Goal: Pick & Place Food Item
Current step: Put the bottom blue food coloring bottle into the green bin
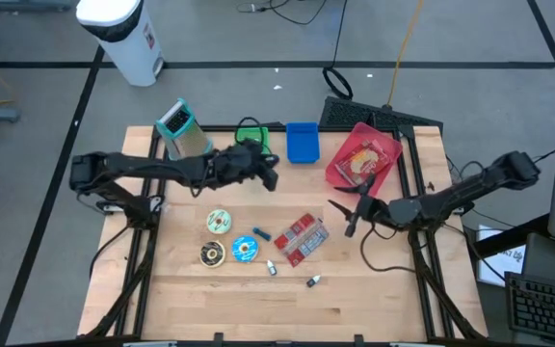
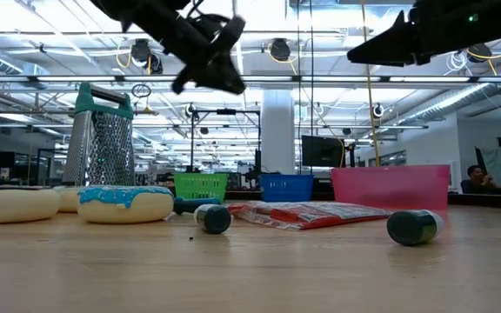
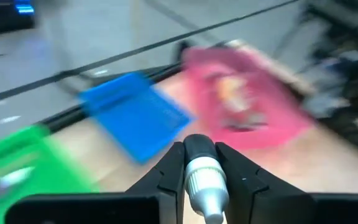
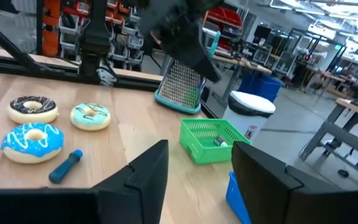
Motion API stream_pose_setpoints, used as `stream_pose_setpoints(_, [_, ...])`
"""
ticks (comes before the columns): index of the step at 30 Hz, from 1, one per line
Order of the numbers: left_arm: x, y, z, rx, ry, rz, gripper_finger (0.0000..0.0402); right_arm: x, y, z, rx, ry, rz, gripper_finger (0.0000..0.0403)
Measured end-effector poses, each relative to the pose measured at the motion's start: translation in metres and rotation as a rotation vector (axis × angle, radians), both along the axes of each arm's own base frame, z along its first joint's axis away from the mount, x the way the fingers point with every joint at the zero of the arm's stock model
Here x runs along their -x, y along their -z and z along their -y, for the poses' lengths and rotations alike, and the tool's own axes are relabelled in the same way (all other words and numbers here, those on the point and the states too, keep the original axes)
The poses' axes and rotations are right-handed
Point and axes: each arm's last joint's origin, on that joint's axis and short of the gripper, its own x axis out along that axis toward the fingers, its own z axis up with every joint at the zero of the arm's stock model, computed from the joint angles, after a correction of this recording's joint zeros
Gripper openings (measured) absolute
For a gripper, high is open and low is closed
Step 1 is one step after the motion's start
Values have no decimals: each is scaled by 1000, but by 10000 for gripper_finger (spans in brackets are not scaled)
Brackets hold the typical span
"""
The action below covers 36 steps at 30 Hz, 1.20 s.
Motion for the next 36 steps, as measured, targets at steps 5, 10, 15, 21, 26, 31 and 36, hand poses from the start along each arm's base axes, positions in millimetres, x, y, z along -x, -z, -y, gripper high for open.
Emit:
stream_pose_setpoints(5, [17, 16, -27, 59, -144, -167, 67, 7, -2, 3, -14, 5, -21, 161])
stream_pose_setpoints(10, [21, 39, -55, 128, -225, -263, 64, 8, 0, 6, -19, 20, -23, 160])
stream_pose_setpoints(15, [21, 70, -82, 195, -299, -337, 68, 9, 8, 13, -56, 58, -23, 160])
stream_pose_setpoints(21, [17, 105, -100, 296, -286, -376, 65, 11, 15, 16, -68, 69, -16, 160])
stream_pose_setpoints(26, [18, 118, -109, 329, -314, -392, 71, 11, 16, 16, -49, 67, -21, 160])
stream_pose_setpoints(31, [19, 119, -112, 328, -321, -391, 69, 11, 16, 16, -49, 67, -22, 160])
stream_pose_setpoints(36, [19, 118, -114, 315, -323, -389, 90, 11, 16, 16, -55, 67, -18, 160])
